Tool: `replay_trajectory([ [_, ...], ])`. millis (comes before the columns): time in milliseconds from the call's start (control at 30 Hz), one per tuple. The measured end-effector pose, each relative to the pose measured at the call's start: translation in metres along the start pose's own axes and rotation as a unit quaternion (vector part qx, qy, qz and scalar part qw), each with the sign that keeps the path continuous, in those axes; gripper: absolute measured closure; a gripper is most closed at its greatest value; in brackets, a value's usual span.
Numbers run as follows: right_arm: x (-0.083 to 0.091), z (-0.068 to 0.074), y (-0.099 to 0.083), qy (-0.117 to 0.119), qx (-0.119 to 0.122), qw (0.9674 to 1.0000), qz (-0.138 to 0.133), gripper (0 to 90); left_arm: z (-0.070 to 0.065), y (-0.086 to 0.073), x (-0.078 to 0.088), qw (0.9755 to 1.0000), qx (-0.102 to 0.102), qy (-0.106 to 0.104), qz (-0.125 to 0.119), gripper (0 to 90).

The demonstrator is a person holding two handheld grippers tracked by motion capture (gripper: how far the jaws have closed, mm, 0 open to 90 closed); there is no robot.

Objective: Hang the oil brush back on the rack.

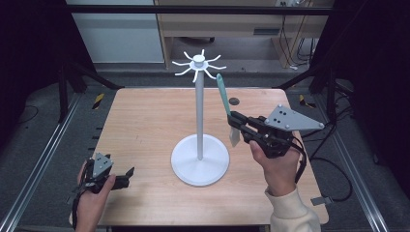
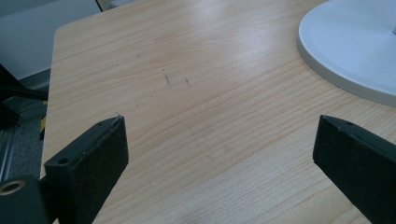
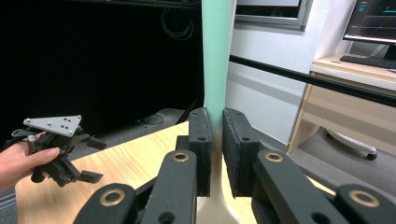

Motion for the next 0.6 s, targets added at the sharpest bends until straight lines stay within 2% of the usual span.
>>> replay_trajectory([
  [600, -0.0093, -0.0002, -0.0032, -0.003, -0.006, 0.9998, 0.019, 82.4, -0.0007, -0.0001, -0.0003, 1.0000, 0.000, -0.002, 0.001, 3.0],
])
Point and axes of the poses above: each handheld gripper's, and its own axes: x roughly backward along the jaws, y roughly out of its top, z roughly to its left, the point moved 5 cm from there along -x, roughly forward along the jaws, and after that the axes turned 2 degrees about -x, right-handed, at the moved point
